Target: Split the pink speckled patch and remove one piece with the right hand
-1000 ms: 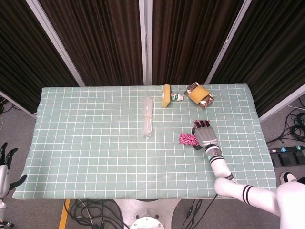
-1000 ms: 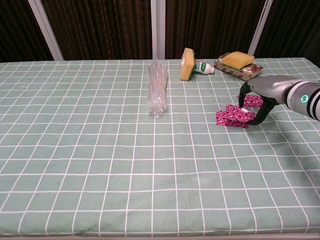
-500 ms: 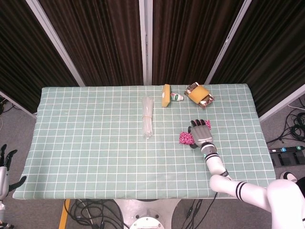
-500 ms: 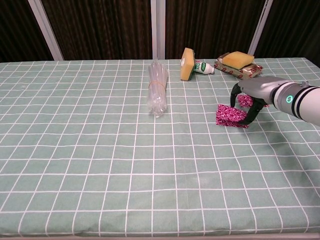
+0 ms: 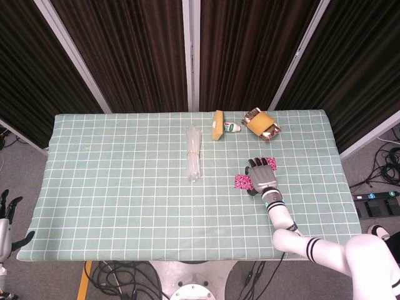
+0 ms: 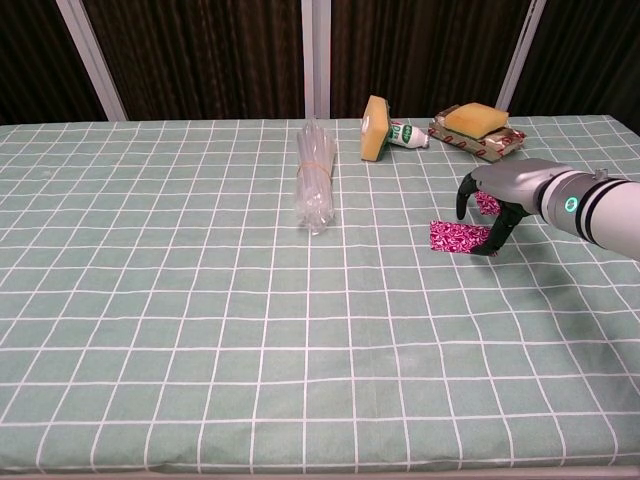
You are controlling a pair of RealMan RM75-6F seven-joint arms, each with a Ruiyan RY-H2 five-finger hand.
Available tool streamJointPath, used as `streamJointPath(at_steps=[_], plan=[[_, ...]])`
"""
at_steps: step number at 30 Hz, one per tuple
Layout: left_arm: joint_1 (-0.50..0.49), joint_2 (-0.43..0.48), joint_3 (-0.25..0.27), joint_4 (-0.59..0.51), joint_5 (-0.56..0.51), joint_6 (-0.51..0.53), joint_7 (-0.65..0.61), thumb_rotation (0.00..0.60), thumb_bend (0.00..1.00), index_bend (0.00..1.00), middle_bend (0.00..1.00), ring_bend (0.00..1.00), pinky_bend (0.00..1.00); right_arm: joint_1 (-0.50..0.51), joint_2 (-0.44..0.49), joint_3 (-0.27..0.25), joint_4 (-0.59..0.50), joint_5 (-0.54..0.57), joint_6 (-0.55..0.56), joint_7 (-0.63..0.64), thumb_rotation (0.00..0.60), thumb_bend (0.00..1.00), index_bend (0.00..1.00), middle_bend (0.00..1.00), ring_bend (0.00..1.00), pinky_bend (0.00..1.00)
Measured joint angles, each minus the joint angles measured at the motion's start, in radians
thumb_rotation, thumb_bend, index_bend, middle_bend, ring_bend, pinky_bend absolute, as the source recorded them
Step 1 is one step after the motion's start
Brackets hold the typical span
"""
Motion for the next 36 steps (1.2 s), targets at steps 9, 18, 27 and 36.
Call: streamJointPath(at_steps=[9, 18, 27, 36], plan=[[0.0, 0.0, -0.002, 0.001, -0.001, 0.0, 0.0, 0.6, 0.2, 0.22, 0.09, 0.09, 0.13, -0.008, 0.026, 0.008, 0.001, -0.022, 0.013, 0.033, 0.503, 0.15, 0.28, 0.07, 0.0, 0.0], [0.003, 0.003, -0.001, -0.009, -0.003, 0.003, 0.009, 0.6, 0.2, 0.22, 0.09, 0.09, 0.13, 0.01, 0.009, 0.029, 0.17, 0.005, -0.046, 0.047, 0.507, 0.15, 0.28, 0.06, 0.0, 0.0], [0.011, 0.008, 0.003, -0.021, -0.012, 0.005, 0.022, 0.6, 0.2, 0.22, 0.09, 0.09, 0.13, 0.055, -0.114, 0.047, 0.451, 0.031, -0.172, 0.052, 0.511, 0.15, 0.29, 0.06, 0.0, 0.0], [0.01, 0.009, 0.002, -0.024, -0.018, 0.0, 0.022, 0.6, 0.2, 0.22, 0.09, 0.09, 0.13, 0.093, -0.22, 0.068, 0.647, 0.006, -0.27, 0.059, 0.512, 0.15, 0.29, 0.06, 0.0, 0.0]])
